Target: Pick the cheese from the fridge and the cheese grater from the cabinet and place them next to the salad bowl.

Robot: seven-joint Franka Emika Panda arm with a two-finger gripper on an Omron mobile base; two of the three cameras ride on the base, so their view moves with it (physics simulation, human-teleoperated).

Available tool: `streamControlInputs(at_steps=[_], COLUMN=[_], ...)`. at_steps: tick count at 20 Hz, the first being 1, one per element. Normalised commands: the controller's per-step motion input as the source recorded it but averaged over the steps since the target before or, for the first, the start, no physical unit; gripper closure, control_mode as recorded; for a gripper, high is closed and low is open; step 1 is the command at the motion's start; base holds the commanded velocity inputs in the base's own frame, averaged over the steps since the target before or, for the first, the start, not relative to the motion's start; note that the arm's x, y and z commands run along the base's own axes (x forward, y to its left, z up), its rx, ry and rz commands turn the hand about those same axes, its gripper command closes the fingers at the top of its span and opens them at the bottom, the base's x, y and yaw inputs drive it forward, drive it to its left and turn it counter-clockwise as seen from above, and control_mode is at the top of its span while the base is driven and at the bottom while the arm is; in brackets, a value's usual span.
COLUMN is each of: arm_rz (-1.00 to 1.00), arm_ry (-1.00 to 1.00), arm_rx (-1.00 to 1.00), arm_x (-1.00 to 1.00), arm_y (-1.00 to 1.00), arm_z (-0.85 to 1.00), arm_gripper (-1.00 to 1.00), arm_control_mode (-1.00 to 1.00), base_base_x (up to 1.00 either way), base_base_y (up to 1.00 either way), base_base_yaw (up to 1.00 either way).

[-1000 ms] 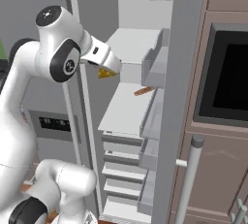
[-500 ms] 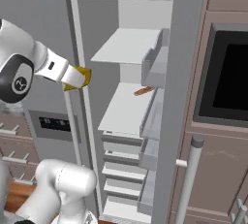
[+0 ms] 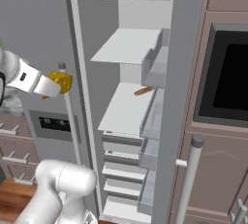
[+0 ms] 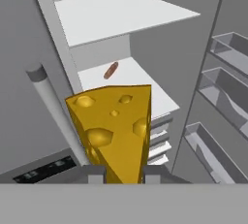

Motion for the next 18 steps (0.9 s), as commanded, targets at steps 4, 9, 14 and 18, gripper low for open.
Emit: streamControlInputs(at_steps=[4,9,14,18], arm_rz=[0.00,0.00,0.00,0.00], arm_ry=[-0.07,0.00,0.00,0.00], arm_rx=[-0.01,0.00,0.00,0.00], arm_x=[0.00,0.00,-0.06,0.00], arm_y=[-0.03,0.00,0.08,0.00], arm_z=[-0.01,0.00,0.00,0.00], arm_gripper=[1.00,1.00,1.00,1.00], arm_control_mode=[-1.00,-1.00,-1.00,1.00], base_base_x=[0.00,0.00,0.00,-0.29], base_base_y=[0.00,0.00,0.00,0.44], base_base_yaw=[0.00,0.00,0.00,0.08])
